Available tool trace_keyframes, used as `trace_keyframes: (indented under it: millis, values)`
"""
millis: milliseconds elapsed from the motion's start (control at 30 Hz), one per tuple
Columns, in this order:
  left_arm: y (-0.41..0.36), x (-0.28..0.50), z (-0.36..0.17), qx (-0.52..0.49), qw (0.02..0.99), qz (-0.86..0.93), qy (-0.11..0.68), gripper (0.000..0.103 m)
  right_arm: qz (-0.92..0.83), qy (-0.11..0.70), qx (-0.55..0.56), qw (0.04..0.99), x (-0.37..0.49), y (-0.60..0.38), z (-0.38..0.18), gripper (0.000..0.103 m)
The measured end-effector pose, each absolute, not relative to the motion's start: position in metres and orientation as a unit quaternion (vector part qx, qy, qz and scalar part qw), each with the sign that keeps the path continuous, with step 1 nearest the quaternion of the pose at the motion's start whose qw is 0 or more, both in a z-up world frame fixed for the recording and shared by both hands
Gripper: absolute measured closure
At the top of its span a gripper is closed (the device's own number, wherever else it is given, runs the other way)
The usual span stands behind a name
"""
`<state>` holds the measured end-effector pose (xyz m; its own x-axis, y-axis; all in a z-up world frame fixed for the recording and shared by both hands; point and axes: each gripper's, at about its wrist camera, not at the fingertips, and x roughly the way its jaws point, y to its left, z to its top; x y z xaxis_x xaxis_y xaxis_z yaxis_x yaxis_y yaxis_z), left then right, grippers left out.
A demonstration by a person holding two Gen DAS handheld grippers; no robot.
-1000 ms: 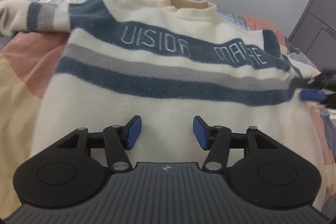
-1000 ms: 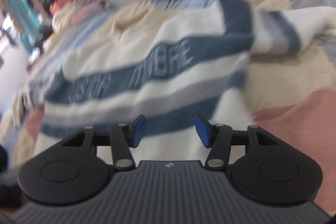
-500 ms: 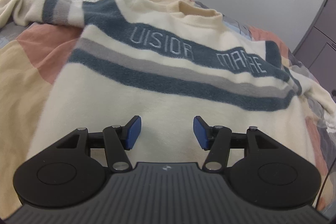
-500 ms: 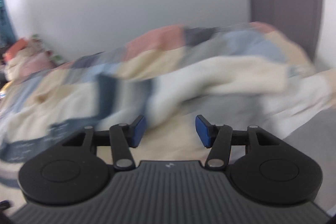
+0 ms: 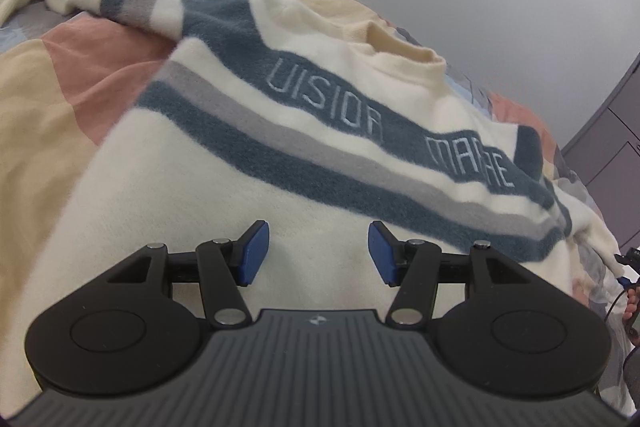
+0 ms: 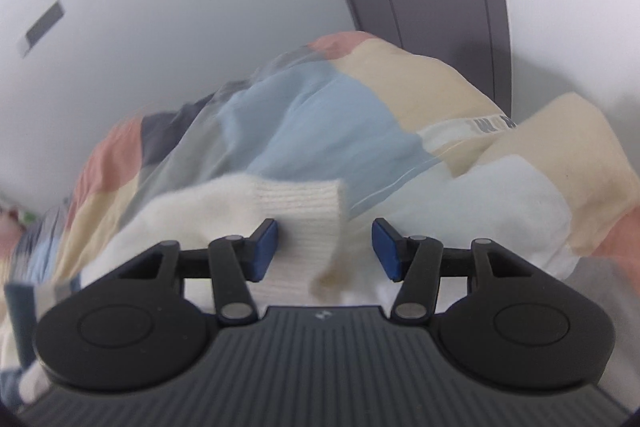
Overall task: Fold large clothes
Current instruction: 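Grasp the cream sleeve cuff with the right gripper and lift it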
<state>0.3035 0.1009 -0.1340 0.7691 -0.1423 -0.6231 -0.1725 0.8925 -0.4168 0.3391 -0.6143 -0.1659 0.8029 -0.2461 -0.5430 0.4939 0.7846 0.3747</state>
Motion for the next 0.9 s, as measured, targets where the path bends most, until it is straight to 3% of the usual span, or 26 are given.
trace_keyframes:
  millis: [100, 200, 267, 300, 333, 400, 900]
  values:
    - [0.099, 0.305, -0.135, -0.228, 0.913, 0.012, 0.337, 0.042, -0.179, 0.221, 0.263, 0.922, 0.342, -0.617, -0.168, 0.043]
    - [0.098, 0.307, -0.135, -0.228, 0.914, 0.016, 0.336, 0.042, -0.152, 0.227, 0.259, 0.926, 0.349, -0.614, -0.165, 0.047]
    - [0.097, 0.308, -0.135, -0.231, 0.913, 0.017, 0.335, 0.042, -0.142, 0.229, 0.258, 0.928, 0.353, -0.608, -0.161, 0.058]
    - [0.097, 0.307, -0.135, -0.234, 0.912, 0.019, 0.335, 0.042, -0.14, 0.232, 0.256, 0.928, 0.355, -0.607, -0.158, 0.074]
    - [0.098, 0.307, -0.135, -0.237, 0.912, 0.02, 0.335, 0.042, -0.144, 0.238, 0.251, 0.927, 0.356, -0.604, -0.154, 0.081]
    - [0.1, 0.305, -0.134, -0.245, 0.91, 0.022, 0.334, 0.042, -0.144, 0.238, 0.243, 0.929, 0.356, -0.6, -0.142, 0.087]
    - [0.105, 0.296, -0.133, -0.242, 0.892, 0.004, 0.381, 0.042, -0.158, 0.158, 0.199, 0.954, 0.309, -0.572, 0.045, 0.093]
